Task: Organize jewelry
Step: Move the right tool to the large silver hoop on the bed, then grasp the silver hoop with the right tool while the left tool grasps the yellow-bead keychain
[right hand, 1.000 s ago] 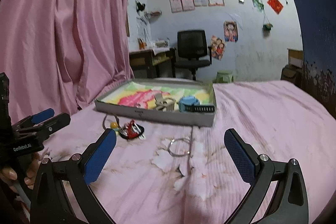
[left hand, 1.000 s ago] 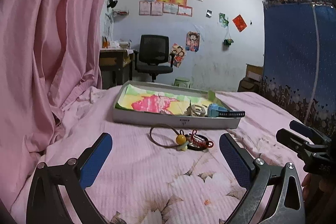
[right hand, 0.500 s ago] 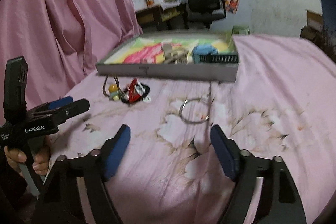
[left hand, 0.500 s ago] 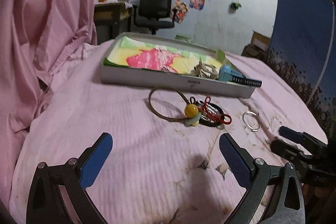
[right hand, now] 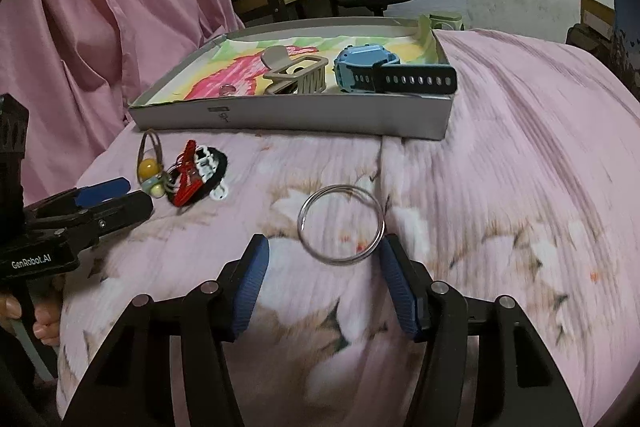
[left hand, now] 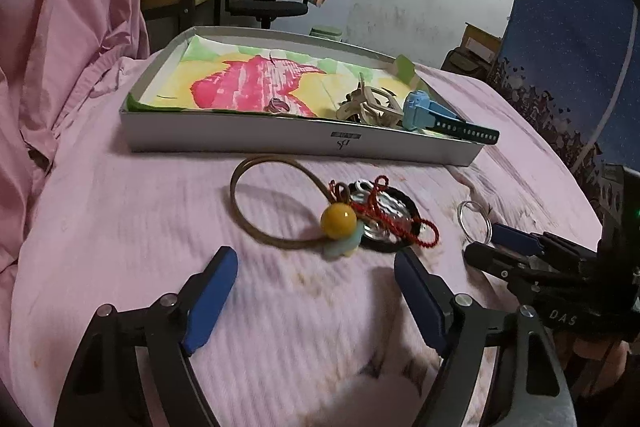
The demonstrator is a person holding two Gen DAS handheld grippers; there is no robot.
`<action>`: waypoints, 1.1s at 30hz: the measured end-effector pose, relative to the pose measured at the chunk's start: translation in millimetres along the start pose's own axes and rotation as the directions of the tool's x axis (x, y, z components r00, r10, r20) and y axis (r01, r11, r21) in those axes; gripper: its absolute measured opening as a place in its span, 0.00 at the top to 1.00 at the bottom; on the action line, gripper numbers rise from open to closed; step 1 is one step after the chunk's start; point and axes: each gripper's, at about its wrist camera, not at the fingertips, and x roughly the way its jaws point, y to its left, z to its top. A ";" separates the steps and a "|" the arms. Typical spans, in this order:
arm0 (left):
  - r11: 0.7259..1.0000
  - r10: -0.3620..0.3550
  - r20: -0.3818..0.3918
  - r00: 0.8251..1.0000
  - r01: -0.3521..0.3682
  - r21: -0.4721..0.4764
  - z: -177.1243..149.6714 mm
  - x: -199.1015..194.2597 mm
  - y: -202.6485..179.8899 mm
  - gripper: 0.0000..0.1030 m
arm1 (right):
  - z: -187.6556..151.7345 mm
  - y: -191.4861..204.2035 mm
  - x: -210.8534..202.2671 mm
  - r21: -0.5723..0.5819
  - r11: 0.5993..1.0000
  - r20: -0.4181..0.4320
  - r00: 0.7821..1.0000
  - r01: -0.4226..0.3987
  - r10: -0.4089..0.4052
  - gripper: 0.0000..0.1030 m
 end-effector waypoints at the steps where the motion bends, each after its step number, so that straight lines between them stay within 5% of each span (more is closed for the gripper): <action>1: 1.000 -0.003 -0.002 1.000 0.003 -0.003 1.7 1.7 0.2 0.25 | 3.7 0.0 1.2 -0.002 1.000 0.000 1.000 -0.001 0.001 0.49; 12: 0.995 -0.052 -0.002 0.999 0.052 -0.088 12.2 11.6 12.3 0.35 | 13.6 -0.3 13.0 0.004 1.000 0.003 1.000 -0.026 0.026 0.49; 33: 0.970 -0.098 0.019 0.995 0.100 -0.223 10.1 22.0 34.1 0.81 | 9.5 9.9 16.5 -0.009 1.000 -0.004 1.000 -0.023 0.023 0.54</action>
